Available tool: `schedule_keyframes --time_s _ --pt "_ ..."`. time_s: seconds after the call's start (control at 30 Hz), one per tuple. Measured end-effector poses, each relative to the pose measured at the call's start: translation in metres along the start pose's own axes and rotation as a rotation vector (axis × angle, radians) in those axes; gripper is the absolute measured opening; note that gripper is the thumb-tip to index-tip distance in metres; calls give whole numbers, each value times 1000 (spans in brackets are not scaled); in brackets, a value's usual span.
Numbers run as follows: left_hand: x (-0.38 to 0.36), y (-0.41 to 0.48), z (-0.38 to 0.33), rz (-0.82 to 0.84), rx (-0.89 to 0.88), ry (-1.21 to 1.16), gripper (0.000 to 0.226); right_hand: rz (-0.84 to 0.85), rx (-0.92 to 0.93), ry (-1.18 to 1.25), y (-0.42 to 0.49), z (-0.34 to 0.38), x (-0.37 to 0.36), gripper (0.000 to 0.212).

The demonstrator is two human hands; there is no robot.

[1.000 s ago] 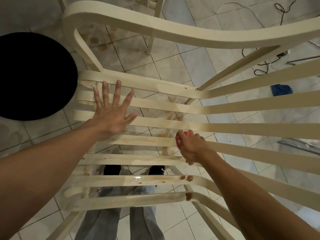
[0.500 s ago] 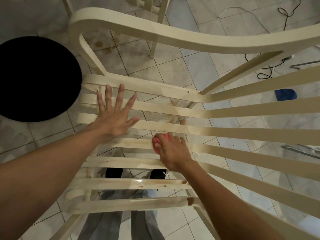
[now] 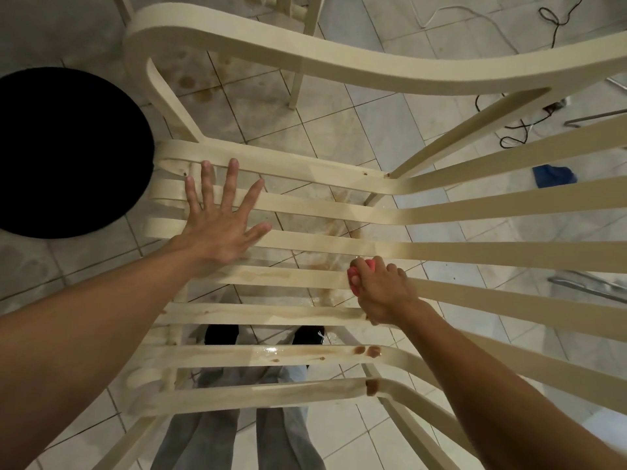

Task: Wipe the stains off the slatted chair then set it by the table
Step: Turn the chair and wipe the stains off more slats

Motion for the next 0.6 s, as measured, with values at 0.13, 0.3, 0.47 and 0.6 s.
schedule_keyframes --time_s 0.13,0.3,0.47,0.6 --pt "0 0 -1 -1 1 3 81 -89 61 140 8 26 -5 29" --pt "-1 -1 -1 0 0 6 81 -168 178 212 15 74 -9 31" --pt "0 -3 -1 -4 -5 15 80 -186 245 211 6 58 -8 36" --pt "0 -2 0 -18 -20 8 80 -150 67 85 -5 1 -8 40"
Point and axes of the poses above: each hand's wrist, its own y-axis towards the middle knuckle, its own x-axis out of the back of the hand, z = x × y, the point moved 8 cm from there along y, towards the middle knuckle, and after that the axes turned 4 degrees about x, right-handed, at the moved point
